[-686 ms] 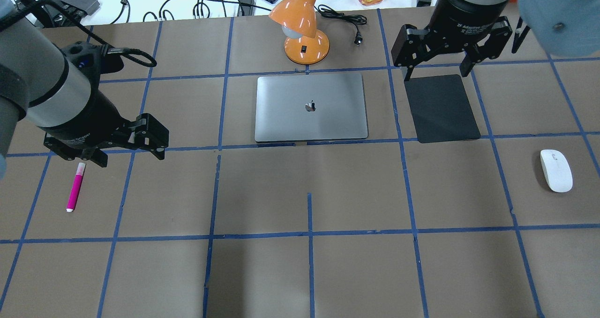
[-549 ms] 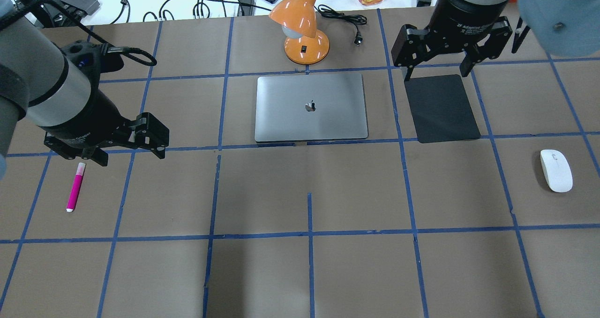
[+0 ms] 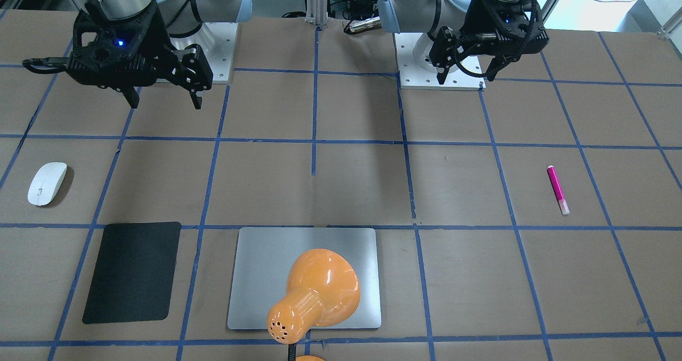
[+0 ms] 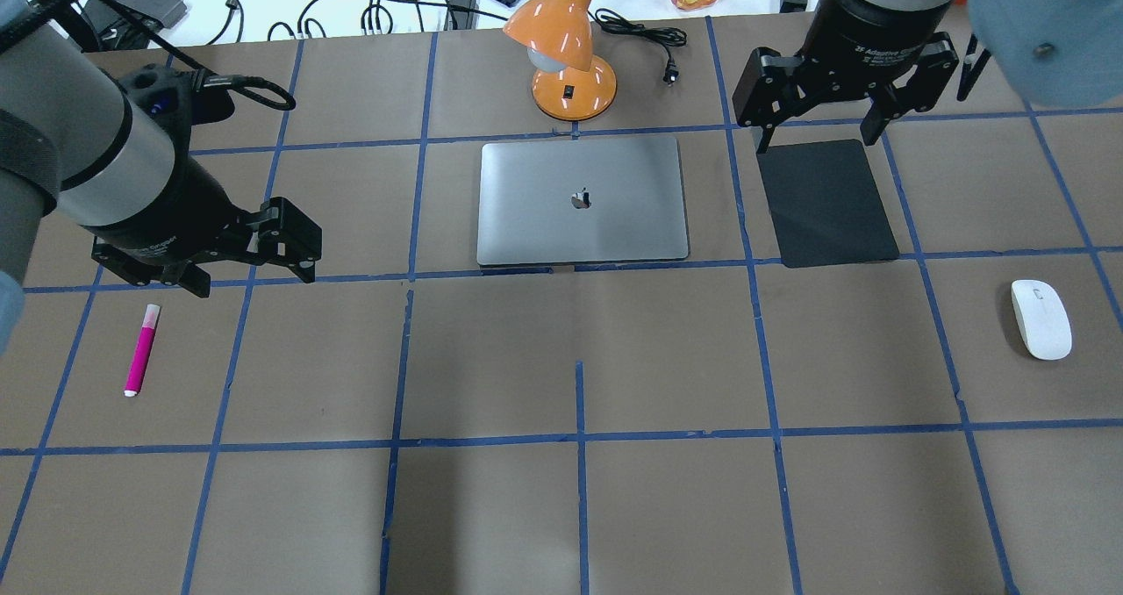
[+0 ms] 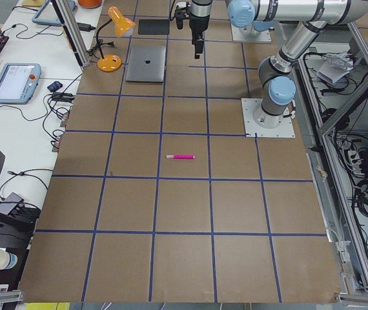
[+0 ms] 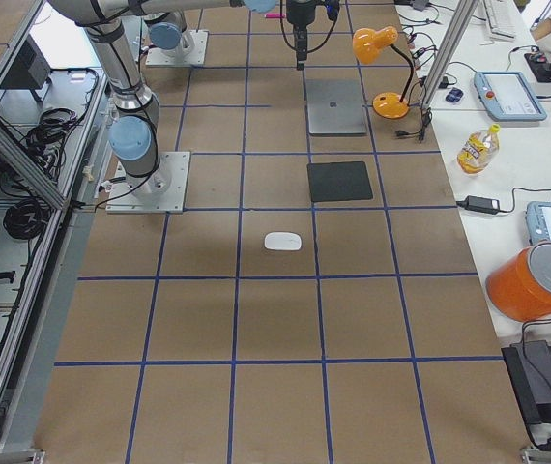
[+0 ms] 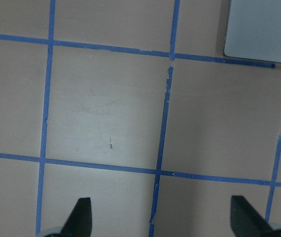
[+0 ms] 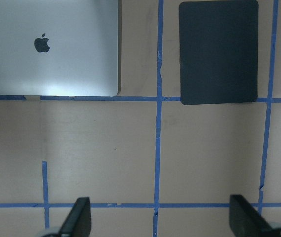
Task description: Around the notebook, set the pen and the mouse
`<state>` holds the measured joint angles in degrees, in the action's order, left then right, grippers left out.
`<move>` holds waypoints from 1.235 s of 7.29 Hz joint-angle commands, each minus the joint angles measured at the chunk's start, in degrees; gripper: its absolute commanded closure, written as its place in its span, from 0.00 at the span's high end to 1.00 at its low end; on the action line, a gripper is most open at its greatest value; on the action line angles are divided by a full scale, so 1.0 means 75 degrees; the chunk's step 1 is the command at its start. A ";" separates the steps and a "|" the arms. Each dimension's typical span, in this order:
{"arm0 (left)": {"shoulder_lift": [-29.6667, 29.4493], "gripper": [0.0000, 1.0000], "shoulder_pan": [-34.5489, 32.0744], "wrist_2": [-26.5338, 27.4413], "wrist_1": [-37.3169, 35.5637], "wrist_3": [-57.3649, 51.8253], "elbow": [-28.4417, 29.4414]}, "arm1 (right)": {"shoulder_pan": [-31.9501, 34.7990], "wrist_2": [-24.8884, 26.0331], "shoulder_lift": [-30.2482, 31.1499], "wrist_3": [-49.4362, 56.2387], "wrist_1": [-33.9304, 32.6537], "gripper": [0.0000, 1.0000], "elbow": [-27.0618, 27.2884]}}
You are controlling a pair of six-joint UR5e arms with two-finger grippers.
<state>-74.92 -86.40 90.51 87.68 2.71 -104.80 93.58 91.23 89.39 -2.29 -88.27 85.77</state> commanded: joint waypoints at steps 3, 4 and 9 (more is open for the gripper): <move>-0.0031 1.00 0.0035 0.0014 -0.0053 -0.0475 -0.0018 | -0.0020 0.0000 0.0011 0.0036 0.0003 1.00 0.0025; -0.0042 1.00 0.0140 0.0002 -0.0065 -0.0908 -0.0134 | -0.0090 0.0046 0.0000 0.0117 0.0003 1.00 0.0037; -0.0265 1.00 0.2349 -0.0010 -0.0299 -0.1158 -0.0417 | -0.3132 0.0175 -0.0012 0.3033 0.0295 1.00 0.0166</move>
<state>-76.53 -74.49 90.38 85.96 -5.55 -107.48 76.07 92.04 89.51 16.18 -87.12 86.62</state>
